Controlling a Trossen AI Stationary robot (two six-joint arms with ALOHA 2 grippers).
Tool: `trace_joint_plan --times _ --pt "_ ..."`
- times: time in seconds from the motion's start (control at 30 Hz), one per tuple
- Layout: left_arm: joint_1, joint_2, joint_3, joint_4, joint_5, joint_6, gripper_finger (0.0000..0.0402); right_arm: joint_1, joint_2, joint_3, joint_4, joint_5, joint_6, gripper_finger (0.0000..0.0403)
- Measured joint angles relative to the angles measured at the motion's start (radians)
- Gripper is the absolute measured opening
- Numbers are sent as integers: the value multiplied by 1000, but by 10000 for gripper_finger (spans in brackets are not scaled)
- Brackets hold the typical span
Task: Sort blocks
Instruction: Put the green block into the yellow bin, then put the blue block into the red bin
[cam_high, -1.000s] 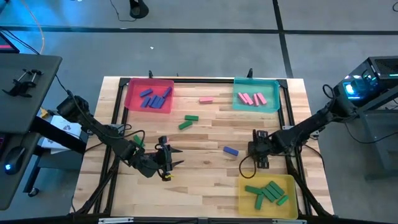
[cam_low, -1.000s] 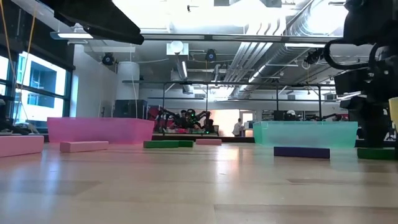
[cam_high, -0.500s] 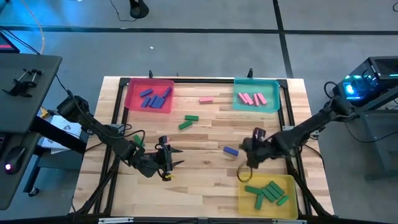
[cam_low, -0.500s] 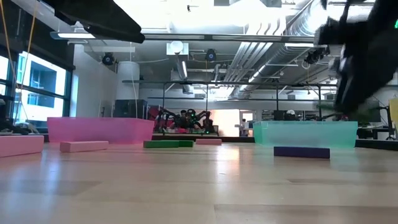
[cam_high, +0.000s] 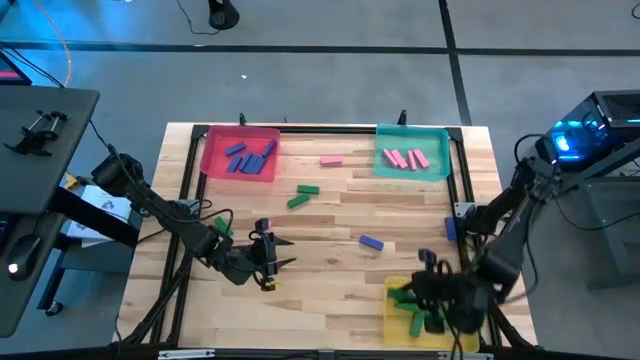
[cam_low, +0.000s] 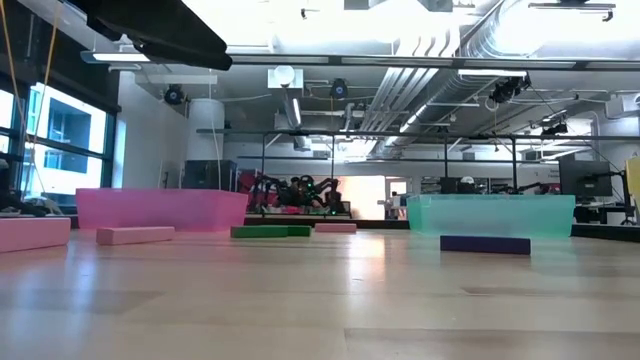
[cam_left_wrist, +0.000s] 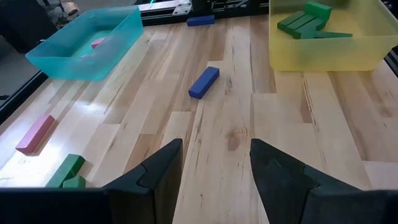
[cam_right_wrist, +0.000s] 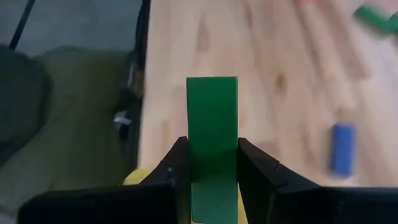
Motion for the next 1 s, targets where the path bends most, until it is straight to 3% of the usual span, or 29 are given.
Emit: trace_joint_plan --times 0.1,0.23,0.43,0.67,0.8,1.0 --pt "0 0 0 0 0 0 177 35 62 6 6 -74 104 63" --pt "0 0 0 1 0 0 177 47 175 -5 -7 -264 222 64" --pt "0 0 0 1 0 1 177 27 336 -6 -13 -449 229 85" --pt "2 0 -1 10 0 10 177 -49 435 -6 -54 -448 390 97" --pt "2 0 -1 10 0 18 177 -103 457 -5 -48 -606 385 139" --pt "2 0 -1 10 0 18 177 -150 430 -5 -52 -747 282 218"
